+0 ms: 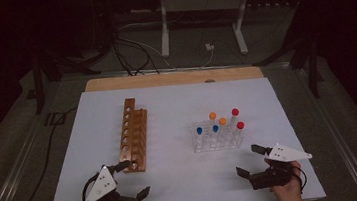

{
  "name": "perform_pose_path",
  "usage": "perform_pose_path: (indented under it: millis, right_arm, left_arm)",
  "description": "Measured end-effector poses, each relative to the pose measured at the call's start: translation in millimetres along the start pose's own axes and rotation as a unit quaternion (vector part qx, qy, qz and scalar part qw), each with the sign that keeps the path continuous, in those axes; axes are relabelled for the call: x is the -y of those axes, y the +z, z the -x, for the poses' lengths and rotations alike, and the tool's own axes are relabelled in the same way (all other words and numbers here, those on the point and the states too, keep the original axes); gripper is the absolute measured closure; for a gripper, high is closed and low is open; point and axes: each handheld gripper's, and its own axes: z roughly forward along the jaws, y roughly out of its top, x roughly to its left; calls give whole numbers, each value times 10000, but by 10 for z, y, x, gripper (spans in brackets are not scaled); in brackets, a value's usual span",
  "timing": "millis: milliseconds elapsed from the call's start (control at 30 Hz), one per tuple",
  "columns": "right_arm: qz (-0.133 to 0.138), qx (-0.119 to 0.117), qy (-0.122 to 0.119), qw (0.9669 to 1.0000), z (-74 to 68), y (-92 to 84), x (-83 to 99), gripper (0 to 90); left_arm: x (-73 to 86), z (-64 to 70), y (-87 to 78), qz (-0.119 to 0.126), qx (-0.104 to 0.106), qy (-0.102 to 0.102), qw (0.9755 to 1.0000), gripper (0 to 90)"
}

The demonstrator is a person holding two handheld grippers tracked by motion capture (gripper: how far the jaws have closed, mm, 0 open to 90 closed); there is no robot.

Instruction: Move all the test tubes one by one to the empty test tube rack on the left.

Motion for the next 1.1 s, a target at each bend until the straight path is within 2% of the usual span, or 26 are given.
perform_pose_path:
  millis: [300,400,500,600,633,767,900,1000,1100]
  right_arm:
    - [-141,394,29,9991,-34,-4,-55,0]
    - [-107,610,27,9981,-47,-10,-55,0]
    - [-161,638,17,9978,-63,-4,-62,0]
    - [-32,684,-37,9976,-116,-15,-84,0]
    - [75,812,-79,9966,-153,-21,-97,0]
    - [230,855,-6,9961,-186,-28,-116,0]
    - [265,922,1,9954,-220,-40,-181,0]
    - [295,980,161,9946,-249,-69,-254,0]
    - [326,1049,176,9938,-284,-91,-319,0]
  left_arm:
    - [6,-18,-31,44,-49,-99,9999,4]
    - [3,-26,-38,103,-62,-133,9998,5]
    - [7,-28,-47,106,-77,-146,9998,4]
    - [5,-38,-52,158,-73,-178,9997,4]
    - [5,-39,-52,153,-84,-172,9997,4]
    - [7,-38,-52,148,-98,-189,9997,4]
    - [4,-29,-52,121,-88,-194,9997,4]
    - [3,-22,-49,121,-51,-191,9997,4]
    - [-2,-19,-52,130,-44,-180,9997,4]
